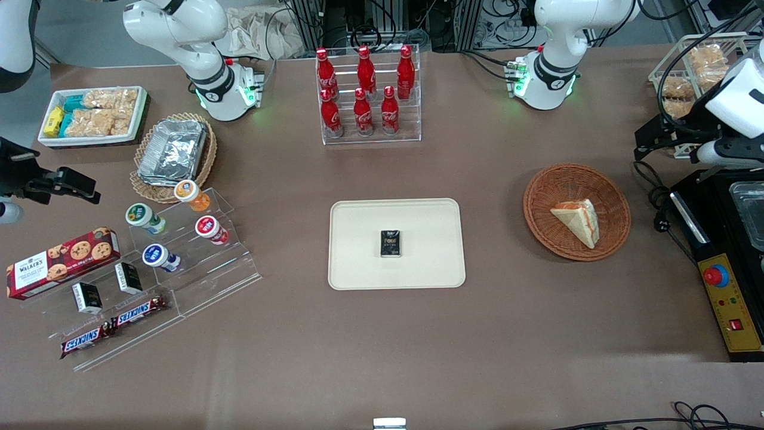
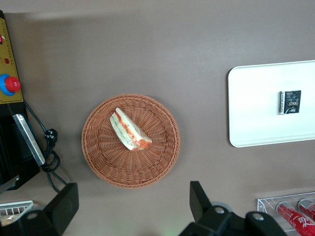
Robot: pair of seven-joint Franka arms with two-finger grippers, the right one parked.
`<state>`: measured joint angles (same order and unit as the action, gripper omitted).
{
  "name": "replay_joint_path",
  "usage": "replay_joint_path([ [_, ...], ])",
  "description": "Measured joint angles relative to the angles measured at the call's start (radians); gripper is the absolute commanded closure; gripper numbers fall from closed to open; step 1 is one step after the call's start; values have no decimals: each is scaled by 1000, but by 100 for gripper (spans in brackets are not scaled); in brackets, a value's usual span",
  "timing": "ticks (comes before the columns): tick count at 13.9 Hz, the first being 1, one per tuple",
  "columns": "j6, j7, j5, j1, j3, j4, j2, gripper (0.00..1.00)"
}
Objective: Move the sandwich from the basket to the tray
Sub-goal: 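Move the left gripper from rest toward the wicker basket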
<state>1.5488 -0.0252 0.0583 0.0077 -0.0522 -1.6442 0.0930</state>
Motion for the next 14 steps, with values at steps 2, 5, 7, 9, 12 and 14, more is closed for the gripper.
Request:
replay_joint_path([
  [2, -2, 0, -1, 2, 2, 1, -1, 0],
  [5, -5, 34, -33, 4, 4, 1, -9, 0],
  [7, -9, 197, -66, 4, 4, -1, -16, 0],
  [9, 6, 329, -85, 5, 4, -28, -20, 0],
  [12, 109, 583, -94, 8, 5, -135, -12, 0],
  [14, 185, 708, -100, 8, 4, -220, -4, 0],
])
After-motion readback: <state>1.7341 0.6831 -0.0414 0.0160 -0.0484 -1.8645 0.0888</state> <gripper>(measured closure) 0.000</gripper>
